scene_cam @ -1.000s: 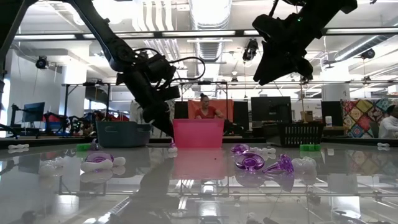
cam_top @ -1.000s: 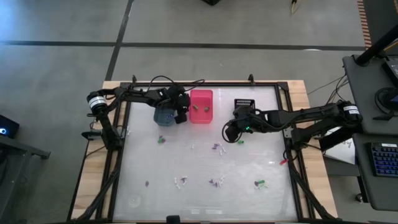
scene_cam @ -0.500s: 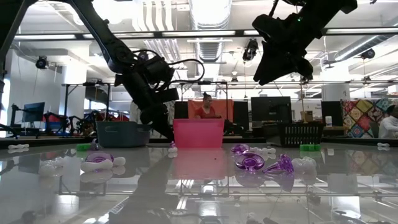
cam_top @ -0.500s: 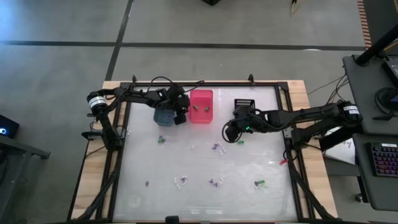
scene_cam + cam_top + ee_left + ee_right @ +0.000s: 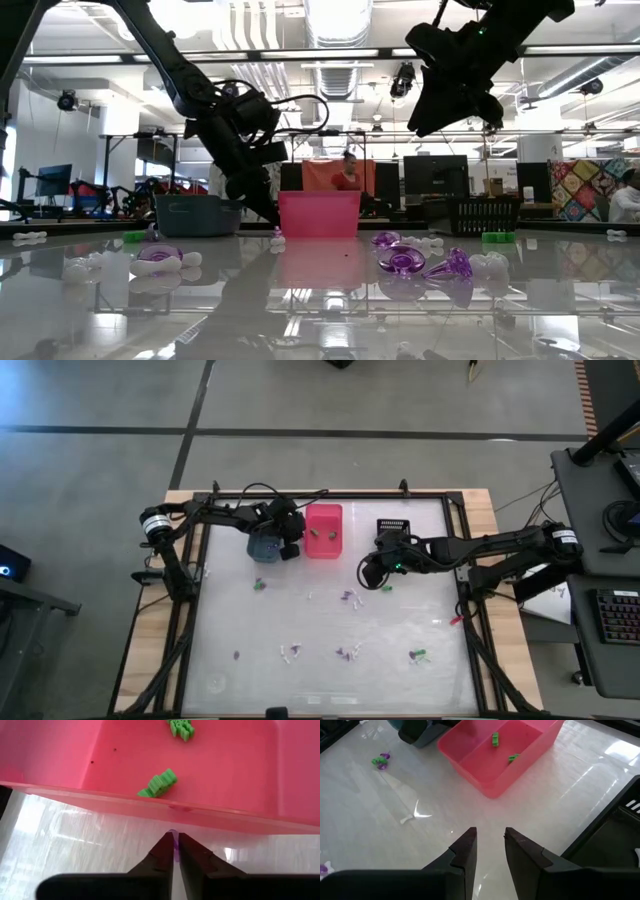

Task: Sort Halloween decoration
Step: Put the purple witch hat toy into the blue bin

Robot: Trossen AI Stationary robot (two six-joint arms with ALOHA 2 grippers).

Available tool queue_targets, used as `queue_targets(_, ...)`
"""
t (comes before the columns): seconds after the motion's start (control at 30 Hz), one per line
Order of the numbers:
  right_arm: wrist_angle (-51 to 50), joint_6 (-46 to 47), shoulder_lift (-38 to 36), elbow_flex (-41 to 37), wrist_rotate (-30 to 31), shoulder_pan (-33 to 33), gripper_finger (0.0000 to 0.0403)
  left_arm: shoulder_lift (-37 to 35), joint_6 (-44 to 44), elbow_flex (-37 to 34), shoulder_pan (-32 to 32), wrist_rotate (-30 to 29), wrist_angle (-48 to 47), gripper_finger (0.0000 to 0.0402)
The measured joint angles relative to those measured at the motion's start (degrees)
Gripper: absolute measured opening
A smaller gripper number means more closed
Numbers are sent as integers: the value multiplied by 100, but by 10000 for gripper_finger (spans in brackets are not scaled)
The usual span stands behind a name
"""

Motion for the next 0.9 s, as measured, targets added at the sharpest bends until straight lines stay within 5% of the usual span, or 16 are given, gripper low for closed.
queue_targets(0.27, 0, -7, 0, 0, -2, 0, 91, 0, -269, 89, 2, -2, -113, 1)
queue_targets(0.9, -2, -36, 0, 0, -50, 4, 91, -186, -475, 1246, -4, -266, -2158, 0)
